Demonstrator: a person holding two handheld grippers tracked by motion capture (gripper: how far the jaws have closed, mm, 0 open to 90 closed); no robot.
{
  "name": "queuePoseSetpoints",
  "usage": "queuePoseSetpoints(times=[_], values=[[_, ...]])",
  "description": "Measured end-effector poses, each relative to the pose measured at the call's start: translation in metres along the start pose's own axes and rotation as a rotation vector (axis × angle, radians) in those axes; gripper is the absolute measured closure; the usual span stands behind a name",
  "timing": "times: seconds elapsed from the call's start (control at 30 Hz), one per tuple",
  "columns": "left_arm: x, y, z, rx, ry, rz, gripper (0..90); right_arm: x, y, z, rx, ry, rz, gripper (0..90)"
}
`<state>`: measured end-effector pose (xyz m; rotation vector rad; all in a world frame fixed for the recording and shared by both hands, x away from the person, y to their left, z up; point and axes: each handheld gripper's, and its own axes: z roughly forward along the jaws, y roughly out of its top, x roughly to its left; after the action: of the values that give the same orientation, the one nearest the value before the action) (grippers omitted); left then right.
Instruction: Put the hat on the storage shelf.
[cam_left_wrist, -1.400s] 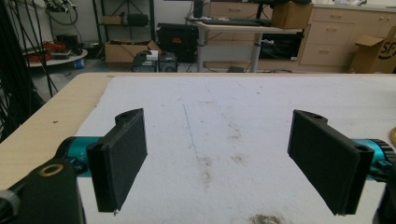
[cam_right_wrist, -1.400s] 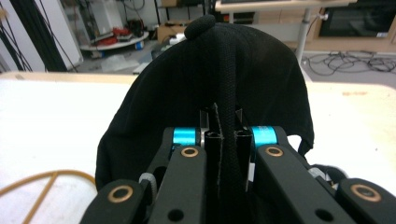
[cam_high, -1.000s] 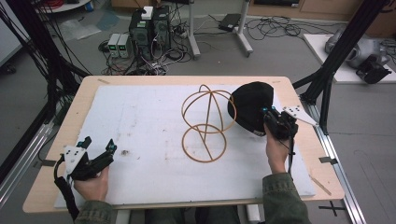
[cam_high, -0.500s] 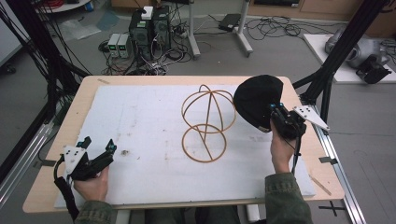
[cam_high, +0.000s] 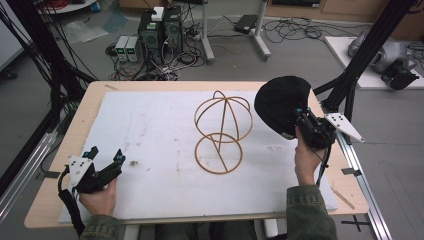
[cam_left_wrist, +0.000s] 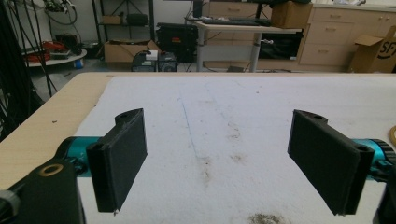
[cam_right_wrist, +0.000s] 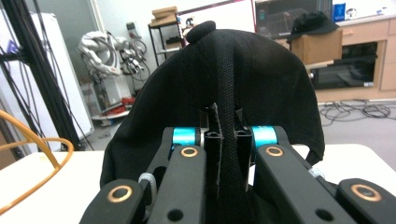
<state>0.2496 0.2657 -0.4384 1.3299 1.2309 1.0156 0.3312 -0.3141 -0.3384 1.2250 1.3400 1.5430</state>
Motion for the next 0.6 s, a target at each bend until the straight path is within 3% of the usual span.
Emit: queuePoseSetpoints(times=[0.3,0.6], values=[[0.003,0.001,-0.002,-0.013,0.014,-0.001,19.8,0.003,0.012,-0.01,-0.08,0.031,0.008,87.5],[0.007,0.001,-0.005,-0.019,0.03,-0.016,19.8,0.023,0.03,-0.023,-0.165,0.09,-0.028,87.5]])
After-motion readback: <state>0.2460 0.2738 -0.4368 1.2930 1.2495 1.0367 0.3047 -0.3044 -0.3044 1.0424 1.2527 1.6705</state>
